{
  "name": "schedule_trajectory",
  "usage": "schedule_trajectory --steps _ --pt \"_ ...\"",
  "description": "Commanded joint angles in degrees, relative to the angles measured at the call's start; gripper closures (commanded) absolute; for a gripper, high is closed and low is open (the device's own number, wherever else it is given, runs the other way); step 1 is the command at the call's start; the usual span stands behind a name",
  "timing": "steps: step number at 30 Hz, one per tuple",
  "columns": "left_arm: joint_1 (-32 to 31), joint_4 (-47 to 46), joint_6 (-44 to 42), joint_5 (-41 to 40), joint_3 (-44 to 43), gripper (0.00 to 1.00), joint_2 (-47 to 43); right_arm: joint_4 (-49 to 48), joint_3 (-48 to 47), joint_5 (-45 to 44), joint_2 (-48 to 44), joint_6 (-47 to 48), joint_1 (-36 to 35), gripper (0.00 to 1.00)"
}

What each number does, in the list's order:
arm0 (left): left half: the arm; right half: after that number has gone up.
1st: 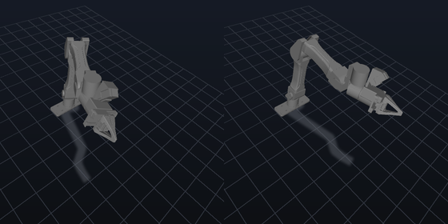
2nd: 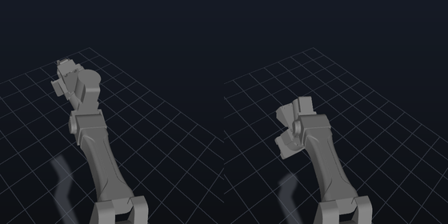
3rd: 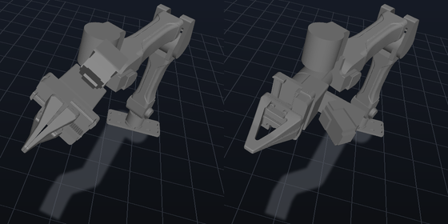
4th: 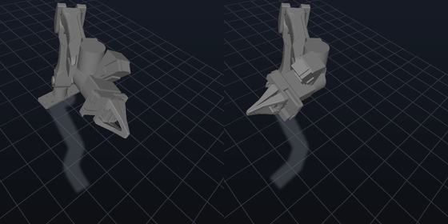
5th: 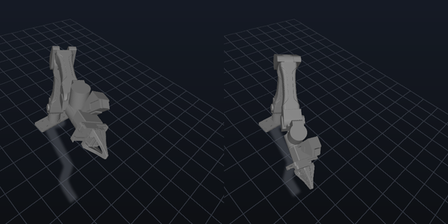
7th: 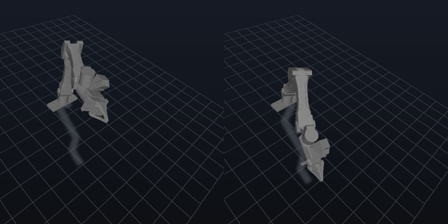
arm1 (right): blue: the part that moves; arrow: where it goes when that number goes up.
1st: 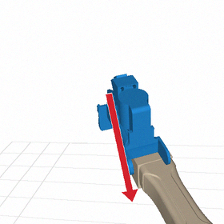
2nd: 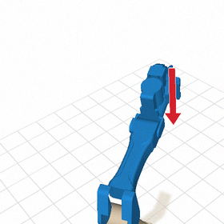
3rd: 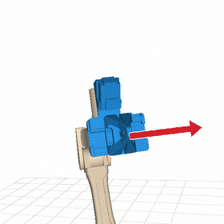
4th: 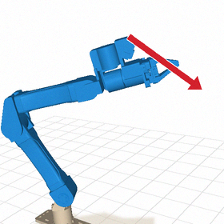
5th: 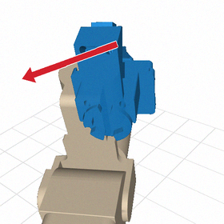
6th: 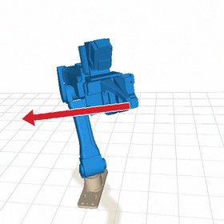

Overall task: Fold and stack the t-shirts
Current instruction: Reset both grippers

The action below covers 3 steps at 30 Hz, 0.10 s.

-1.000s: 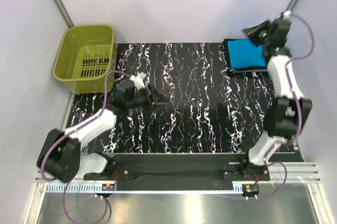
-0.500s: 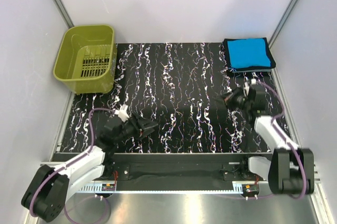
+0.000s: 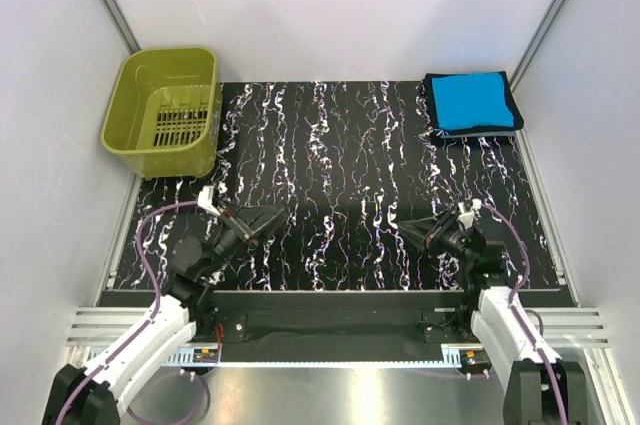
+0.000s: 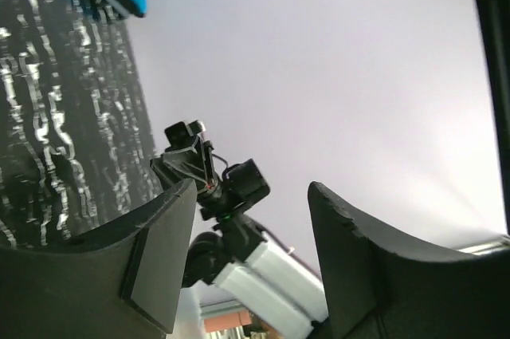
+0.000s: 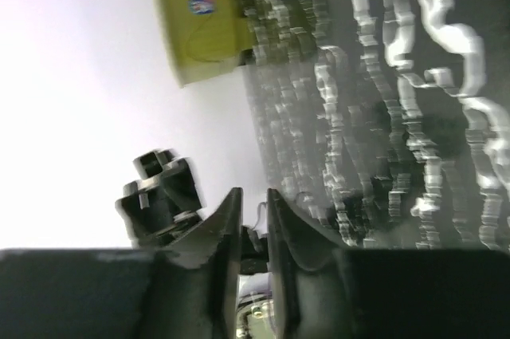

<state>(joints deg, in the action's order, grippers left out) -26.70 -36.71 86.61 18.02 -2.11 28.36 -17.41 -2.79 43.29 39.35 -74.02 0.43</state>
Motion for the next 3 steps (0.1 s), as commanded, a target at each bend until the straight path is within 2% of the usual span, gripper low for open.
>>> schedule_trajectory --steps 1,3 --pt "-0.3 -5.4 2.8 0.9 13.2 0.37 -1.6 -18.2 5.2 3.8 -4.3 -11.6 -0.2 0.70" --pt "-0.3 -9.5 4.5 2.1 13.1 0.36 -2.7 -20.6 5.2 5.6 -9.3 -14.3 -0.1 0.47"
